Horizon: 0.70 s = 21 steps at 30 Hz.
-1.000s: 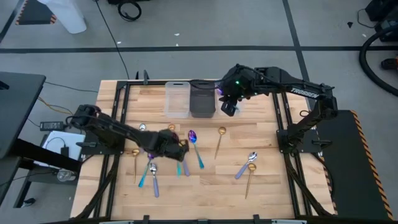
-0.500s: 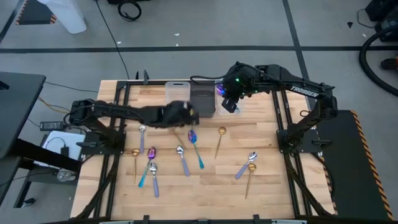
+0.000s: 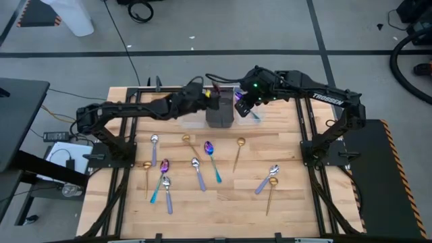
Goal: Sort silverware by color (type)
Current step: Put the middle blue spoon into the right transparent bin
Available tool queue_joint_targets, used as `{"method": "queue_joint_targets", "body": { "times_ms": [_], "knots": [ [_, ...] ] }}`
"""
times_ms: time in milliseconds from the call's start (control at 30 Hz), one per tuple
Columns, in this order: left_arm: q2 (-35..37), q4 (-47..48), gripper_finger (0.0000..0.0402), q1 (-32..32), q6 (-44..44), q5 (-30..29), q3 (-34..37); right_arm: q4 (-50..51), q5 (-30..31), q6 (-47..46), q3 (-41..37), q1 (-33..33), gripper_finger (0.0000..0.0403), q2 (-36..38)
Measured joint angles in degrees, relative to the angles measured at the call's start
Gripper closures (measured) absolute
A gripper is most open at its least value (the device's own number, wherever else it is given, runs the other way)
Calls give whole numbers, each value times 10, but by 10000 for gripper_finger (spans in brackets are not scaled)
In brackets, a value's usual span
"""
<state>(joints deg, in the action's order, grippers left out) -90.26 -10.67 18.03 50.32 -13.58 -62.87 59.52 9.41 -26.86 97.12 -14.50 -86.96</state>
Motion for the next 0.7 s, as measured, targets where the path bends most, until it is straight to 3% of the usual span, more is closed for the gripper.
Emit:
{"method": "queue_joint_targets", "body": {
  "times_ms": [200, 433, 700],
  "knots": [
    [0, -85, 385, 22, 0, 29, 0, -96, 15, -13, -43, 4, 256, -1],
    [0, -99, 385, 19, 15, 31, 0, -193, 23, 12, -90, 4, 231, -1],
    [-1, -149, 385, 16, 14, 30, 0, -255, 24, 24, -153, 4, 233, -1]
  ]
}}
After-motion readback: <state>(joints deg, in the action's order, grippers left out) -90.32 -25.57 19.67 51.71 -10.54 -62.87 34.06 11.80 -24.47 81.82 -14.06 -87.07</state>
